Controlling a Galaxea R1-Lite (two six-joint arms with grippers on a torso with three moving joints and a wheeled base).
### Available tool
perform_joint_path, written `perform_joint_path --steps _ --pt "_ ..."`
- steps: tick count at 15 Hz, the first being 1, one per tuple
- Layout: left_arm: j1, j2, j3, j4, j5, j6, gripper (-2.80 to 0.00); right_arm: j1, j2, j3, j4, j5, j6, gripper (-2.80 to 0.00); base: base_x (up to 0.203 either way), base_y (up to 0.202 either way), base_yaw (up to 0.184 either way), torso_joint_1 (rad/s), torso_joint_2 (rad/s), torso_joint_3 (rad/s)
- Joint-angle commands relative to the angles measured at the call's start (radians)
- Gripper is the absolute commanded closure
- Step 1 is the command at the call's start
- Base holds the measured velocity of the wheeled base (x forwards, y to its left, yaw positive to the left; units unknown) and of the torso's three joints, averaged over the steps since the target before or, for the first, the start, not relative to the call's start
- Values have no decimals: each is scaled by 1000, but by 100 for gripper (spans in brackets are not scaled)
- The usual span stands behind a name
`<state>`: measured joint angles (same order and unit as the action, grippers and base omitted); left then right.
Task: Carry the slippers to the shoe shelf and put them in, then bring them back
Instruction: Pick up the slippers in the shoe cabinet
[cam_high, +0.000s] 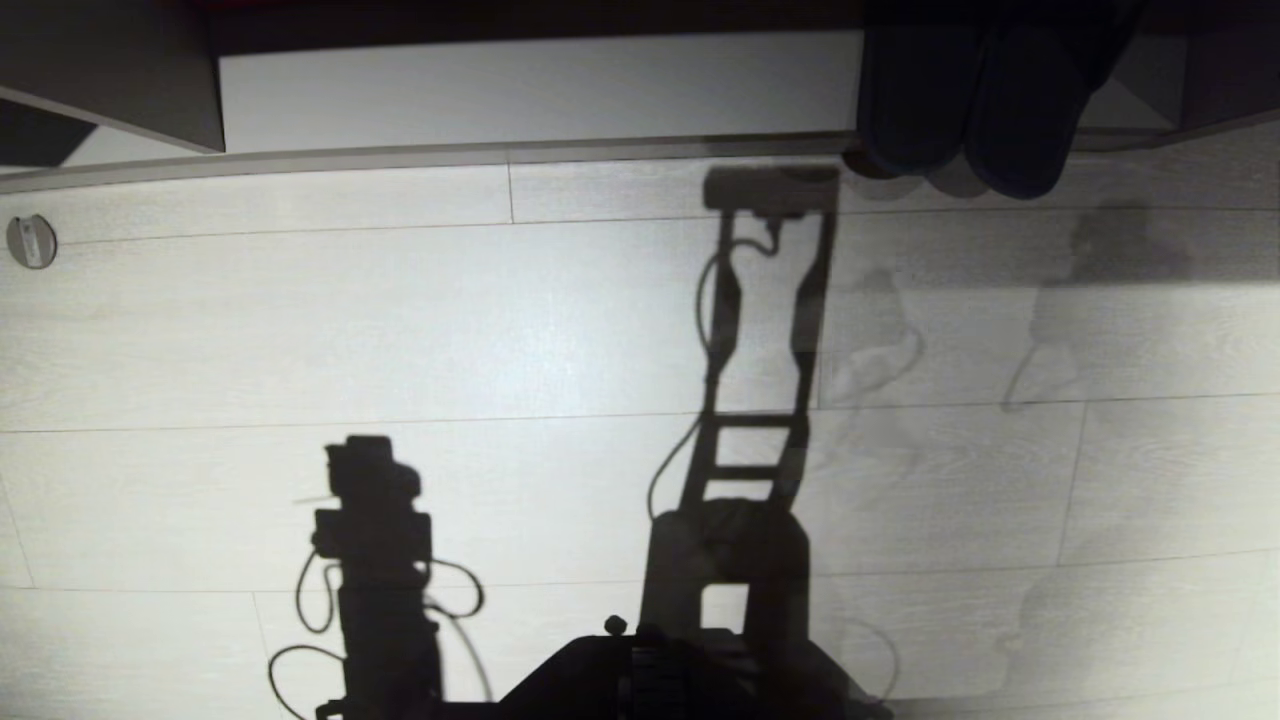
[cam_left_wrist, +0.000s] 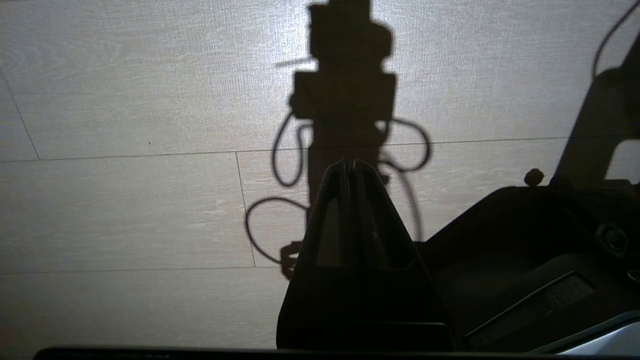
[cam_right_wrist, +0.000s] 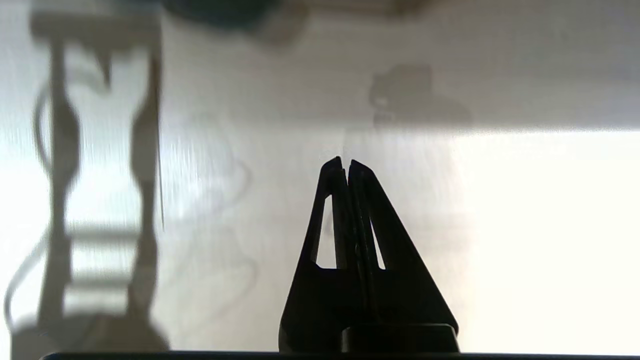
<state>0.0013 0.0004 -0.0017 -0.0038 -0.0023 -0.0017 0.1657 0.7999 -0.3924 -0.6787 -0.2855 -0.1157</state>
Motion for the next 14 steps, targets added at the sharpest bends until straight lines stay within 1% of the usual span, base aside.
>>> perform_joint_path --steps 1,4,5,7,9,10,11,12,14 --pt "0 0 0 1 1 0 0 -16 -230 102 90 8 2 0 0 0 0 0 0 0" --pt "0 0 0 -1 -1 -1 0 -48 -464 222 336 47 14 0 0 0 0 0 0 0" --pt "0 0 0 -1 0 0 0 -71 -507 275 394 74 19 0 0 0 0 0 0 0" --pt "0 0 0 -1 1 -1 0 -118 -618 368 455 146 25 0 0 0 0 0 0 0" --pt "0 0 0 -1 1 -1 0 -135 -723 386 540 221 35 0 0 0 0 0 0 0" --pt "0 0 0 1 1 -1 0 -140 -779 389 616 263 49 0 0 0 0 0 0 0" --pt "0 0 0 -1 -1 -1 0 -143 -800 390 670 283 63 0 0 0 0 0 0 0" --pt "0 0 0 -1 -1 -1 0 -146 -798 394 680 298 73 0 0 0 0 0 0 0" --pt "0 0 0 -1 1 -1 0 -146 -800 394 679 299 70 0 0 0 0 0 0 0"
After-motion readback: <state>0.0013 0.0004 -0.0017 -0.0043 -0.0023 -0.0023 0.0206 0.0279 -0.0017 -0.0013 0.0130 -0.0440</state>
